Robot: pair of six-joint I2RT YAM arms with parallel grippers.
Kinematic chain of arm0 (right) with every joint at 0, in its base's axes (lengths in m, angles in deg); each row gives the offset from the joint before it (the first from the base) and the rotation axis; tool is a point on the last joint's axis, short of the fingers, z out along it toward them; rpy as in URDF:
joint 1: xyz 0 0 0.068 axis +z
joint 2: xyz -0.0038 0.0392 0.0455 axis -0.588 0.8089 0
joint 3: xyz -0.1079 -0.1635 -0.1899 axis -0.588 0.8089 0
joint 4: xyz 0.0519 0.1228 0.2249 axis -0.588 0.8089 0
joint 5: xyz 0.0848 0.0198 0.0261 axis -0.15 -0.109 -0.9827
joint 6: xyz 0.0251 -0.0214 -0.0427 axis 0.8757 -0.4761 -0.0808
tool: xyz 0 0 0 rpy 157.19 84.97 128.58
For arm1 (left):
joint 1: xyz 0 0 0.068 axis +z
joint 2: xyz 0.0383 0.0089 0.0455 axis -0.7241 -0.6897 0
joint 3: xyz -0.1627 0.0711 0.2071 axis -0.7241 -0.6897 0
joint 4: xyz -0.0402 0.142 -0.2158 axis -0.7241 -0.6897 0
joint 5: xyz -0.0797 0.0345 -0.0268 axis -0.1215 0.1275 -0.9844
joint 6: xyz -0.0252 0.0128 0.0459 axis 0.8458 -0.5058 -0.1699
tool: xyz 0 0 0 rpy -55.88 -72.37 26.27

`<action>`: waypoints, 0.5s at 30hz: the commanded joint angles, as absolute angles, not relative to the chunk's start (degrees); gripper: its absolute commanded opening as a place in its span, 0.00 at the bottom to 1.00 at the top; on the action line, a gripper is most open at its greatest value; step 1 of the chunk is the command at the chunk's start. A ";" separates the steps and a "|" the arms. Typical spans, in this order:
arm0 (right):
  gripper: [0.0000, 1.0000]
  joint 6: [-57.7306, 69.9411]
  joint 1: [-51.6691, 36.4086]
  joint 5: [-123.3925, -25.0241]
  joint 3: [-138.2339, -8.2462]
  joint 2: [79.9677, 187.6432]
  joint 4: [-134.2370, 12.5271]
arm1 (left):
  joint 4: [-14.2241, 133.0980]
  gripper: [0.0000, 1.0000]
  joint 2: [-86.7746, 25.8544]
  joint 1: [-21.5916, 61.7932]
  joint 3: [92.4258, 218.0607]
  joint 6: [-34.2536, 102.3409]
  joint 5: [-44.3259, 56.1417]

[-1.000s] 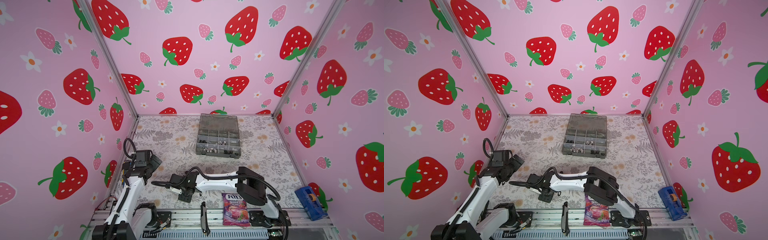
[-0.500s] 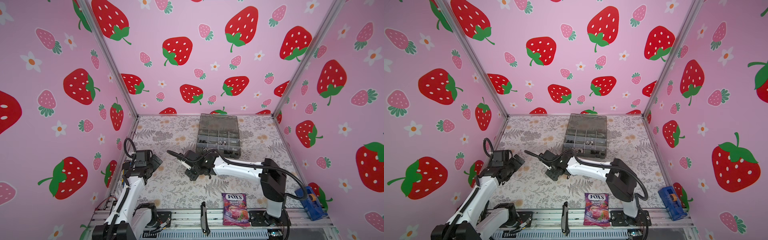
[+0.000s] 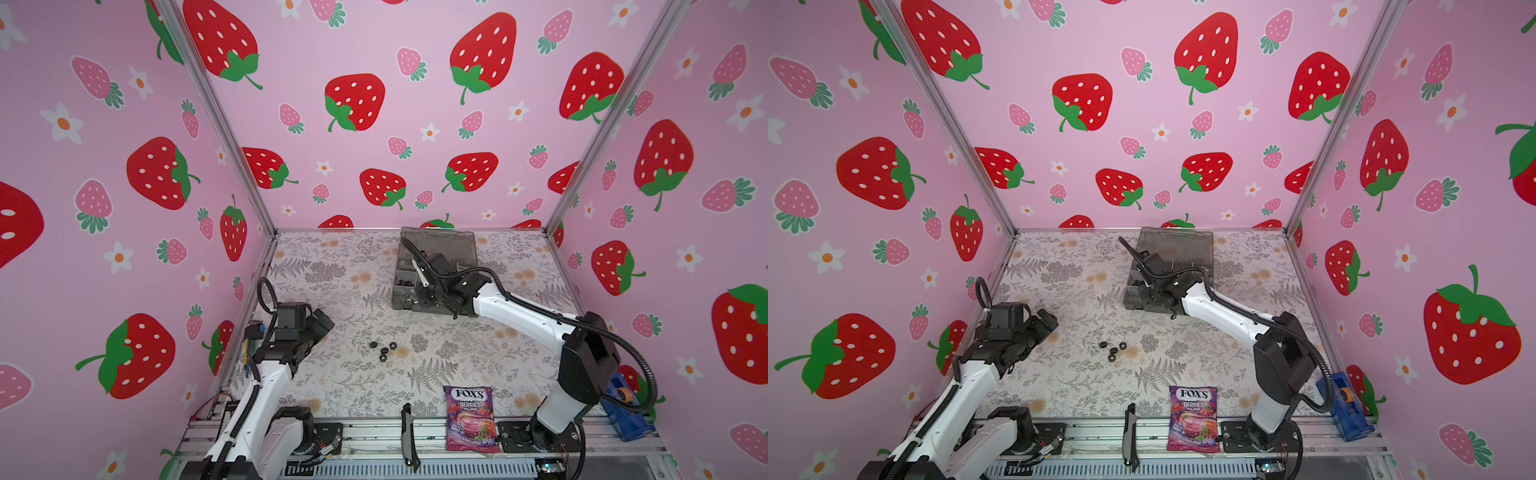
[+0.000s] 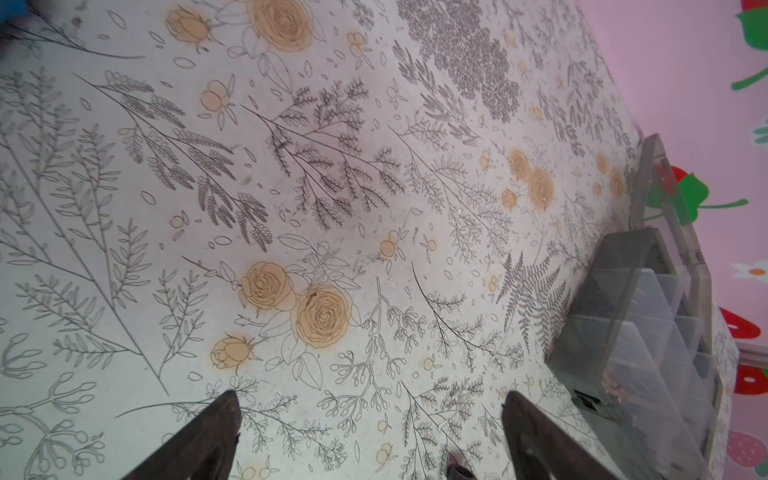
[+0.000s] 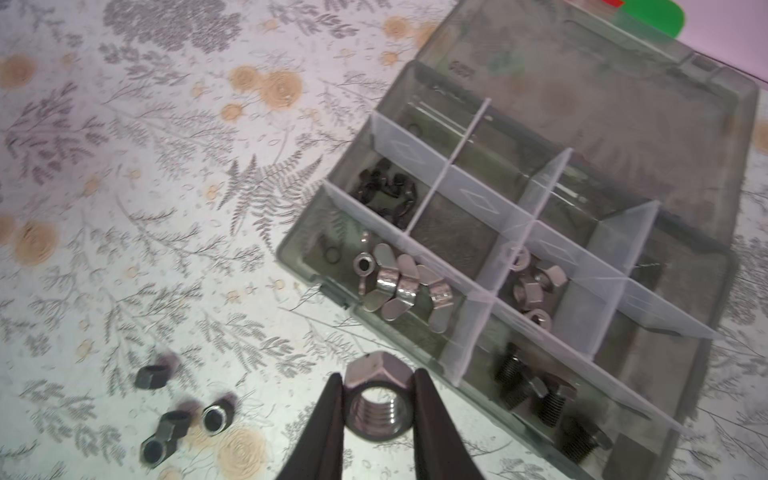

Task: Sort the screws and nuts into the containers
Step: 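Carry the silver nut over the organizer box and lower into silver-nut compartment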

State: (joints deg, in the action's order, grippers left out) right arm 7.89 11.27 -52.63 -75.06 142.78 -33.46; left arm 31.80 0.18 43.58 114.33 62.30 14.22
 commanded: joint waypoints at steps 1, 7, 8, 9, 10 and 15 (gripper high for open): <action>0.00 9.68 6.88 -51.81 -74.47 141.09 -34.66 | 33.77 0.99 0.58 38.44 113.79 62.94 15.91; 0.00 9.24 0.13 -54.60 -74.82 143.39 -36.06 | 36.30 0.99 -3.46 27.64 114.46 63.77 18.97; 0.00 9.15 -0.84 -55.04 -74.82 144.10 -36.35 | 36.45 0.99 -4.60 26.09 114.98 63.63 19.60; 0.00 8.97 -1.60 -55.54 -74.91 144.76 -36.61 | 36.50 0.99 -5.65 24.99 115.61 63.37 20.11; 0.00 8.89 -2.34 -56.04 -75.08 145.60 -36.99 | 36.46 0.99 -7.03 23.69 116.33 62.87 20.57; 0.00 8.14 -4.35 -57.68 -77.11 150.27 -37.33 | 36.07 0.99 -12.04 19.99 119.54 61.69 22.61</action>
State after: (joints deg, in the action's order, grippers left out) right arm 8.18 -3.85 -55.71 -75.23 147.83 -36.85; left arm 35.73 -10.77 21.38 115.75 62.39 19.36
